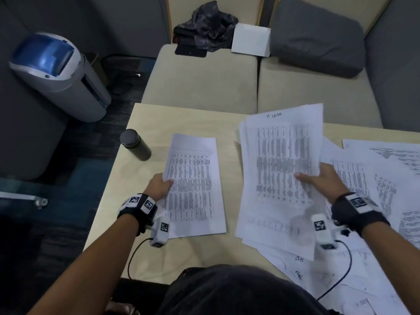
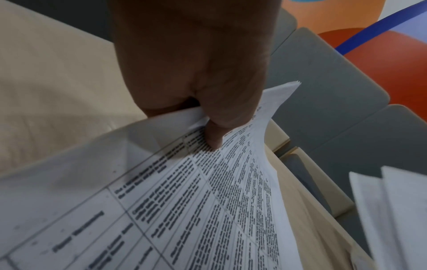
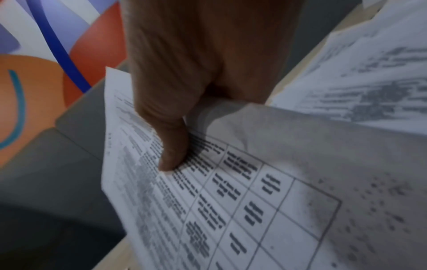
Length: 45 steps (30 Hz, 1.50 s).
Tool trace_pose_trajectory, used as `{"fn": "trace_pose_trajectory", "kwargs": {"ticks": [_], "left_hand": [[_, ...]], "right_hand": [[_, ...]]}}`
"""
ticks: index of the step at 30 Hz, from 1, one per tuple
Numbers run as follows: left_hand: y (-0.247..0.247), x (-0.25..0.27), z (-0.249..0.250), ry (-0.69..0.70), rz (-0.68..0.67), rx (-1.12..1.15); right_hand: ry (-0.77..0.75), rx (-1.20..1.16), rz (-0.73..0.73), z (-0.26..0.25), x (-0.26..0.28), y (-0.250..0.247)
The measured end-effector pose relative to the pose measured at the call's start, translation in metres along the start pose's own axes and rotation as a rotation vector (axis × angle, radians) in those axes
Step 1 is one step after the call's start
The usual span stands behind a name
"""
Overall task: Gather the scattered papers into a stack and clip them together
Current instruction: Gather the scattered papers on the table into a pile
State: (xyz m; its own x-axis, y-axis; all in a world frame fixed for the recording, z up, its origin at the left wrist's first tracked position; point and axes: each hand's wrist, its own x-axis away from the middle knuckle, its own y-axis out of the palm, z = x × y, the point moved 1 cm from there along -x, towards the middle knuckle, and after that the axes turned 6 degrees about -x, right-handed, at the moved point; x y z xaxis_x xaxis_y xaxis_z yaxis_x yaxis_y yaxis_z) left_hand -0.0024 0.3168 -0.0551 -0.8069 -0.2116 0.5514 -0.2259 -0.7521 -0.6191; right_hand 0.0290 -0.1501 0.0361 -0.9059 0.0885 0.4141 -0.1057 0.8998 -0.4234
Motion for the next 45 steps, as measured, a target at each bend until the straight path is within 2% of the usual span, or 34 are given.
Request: {"fn": "trace_pose_trajectory", "kwargs": {"ticks": [3,6,9,12,17,21,23,25,27,28,31,33,37,41,45], "left_hand": [[-0.007,-0.002,0.001,0.014,-0.002,-0.001],[-0.003,0.006,0.02,0.094,-0.057,0.053],[0.007,0.016,0.047,0.187,-0.131,0.179],[0.016,0.024,0.077,0.196,-0.202,0.355],[0.027,0.043,0.113,0.232,-0.261,0.61],[0.029,0.06,0.129,0.296,-0.331,0.64],[0.029,0.063,0.134,0.363,-0.262,0.526],[0.025,0.062,0.141,0.398,-0.088,0.434],[0.013,0.067,0.155,0.433,0.044,0.489],[0.004,0.072,0.164,0.468,0.068,0.534],[-0.021,0.088,0.186,0.585,0.052,0.654],[-0.029,0.096,0.192,0.616,0.017,0.71],[-0.02,0.095,0.176,0.558,-0.078,0.682],[-0.02,0.095,0.16,0.54,-0.075,0.643],[-0.031,0.097,0.167,0.573,-0.043,0.695]], "right_hand": [[-0.043,-0.061,-0.046,-0.023,0.008,-0.027],[-0.053,-0.156,-0.083,-0.038,0.013,-0.031],[-0.039,-0.182,-0.117,-0.046,0.014,-0.016],[-0.016,-0.244,-0.113,-0.052,0.014,0.01],[0.14,-0.518,-0.173,-0.049,0.012,0.05],[0.126,-0.585,-0.168,-0.053,0.015,0.074],[0.048,-0.605,-0.084,-0.061,0.018,0.078],[-0.032,-0.613,-0.039,-0.073,0.02,0.076],[-0.116,-0.634,-0.045,-0.094,0.027,0.071],[-0.155,-0.638,-0.06,-0.105,0.032,0.068],[-0.269,-0.626,-0.092,-0.129,0.041,0.059],[-0.314,-0.637,-0.083,-0.133,0.044,0.059],[-0.31,-0.557,-0.117,-0.118,0.042,0.072],[-0.29,-0.476,-0.122,-0.109,0.038,0.075],[-0.298,-0.485,-0.101,-0.111,0.034,0.071]]}}
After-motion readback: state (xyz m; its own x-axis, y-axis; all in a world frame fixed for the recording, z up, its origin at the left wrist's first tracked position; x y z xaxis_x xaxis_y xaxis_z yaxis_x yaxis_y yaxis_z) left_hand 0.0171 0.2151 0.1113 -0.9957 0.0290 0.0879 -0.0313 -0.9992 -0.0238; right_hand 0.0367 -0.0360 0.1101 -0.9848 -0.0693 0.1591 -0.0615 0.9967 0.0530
